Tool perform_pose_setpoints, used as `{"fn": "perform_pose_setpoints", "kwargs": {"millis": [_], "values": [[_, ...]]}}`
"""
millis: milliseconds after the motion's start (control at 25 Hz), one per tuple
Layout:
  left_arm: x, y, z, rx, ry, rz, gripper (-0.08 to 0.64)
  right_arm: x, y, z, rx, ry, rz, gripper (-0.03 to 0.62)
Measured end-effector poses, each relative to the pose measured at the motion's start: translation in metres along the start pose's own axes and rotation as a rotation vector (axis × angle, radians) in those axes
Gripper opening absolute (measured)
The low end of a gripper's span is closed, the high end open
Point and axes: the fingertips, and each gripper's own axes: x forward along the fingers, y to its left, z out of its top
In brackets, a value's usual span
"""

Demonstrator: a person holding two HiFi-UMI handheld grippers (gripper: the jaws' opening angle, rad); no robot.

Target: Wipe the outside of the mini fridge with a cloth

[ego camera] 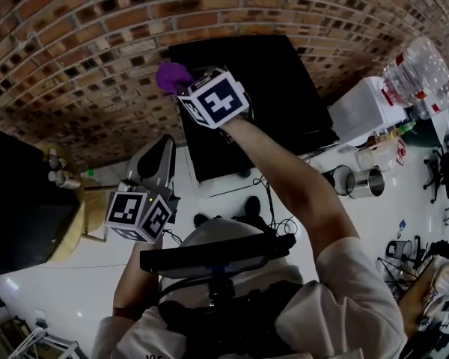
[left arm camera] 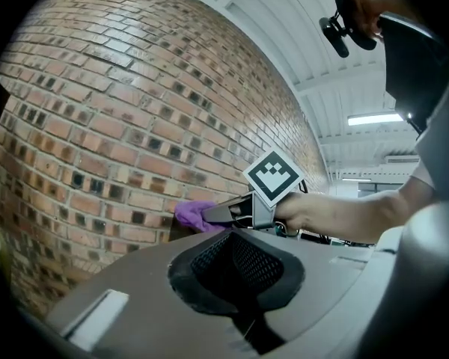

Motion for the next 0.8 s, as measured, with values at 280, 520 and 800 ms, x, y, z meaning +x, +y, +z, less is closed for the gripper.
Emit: {"fn": "perform_pose_setpoints", "kwargs": {"millis": [280,520,800], "values": [[0.002,-0.004,0.003,-0.018,-0.017,-0.028,0.008,-0.005,-0.010,-0.020,0.004,0.040,-0.025,0.118],[0.008,-0.015,0.004,-0.037,-0.013,-0.070,0.008,-0.024,-0.045,-0.039,0.036,0.060,-0.092,0.118],[0.022,-0.035,0.008,-0.032,-0.005,-0.116,0.008,-0.053,-0.091,-0.068,0.087,0.082,-0.172,0.118]]}}
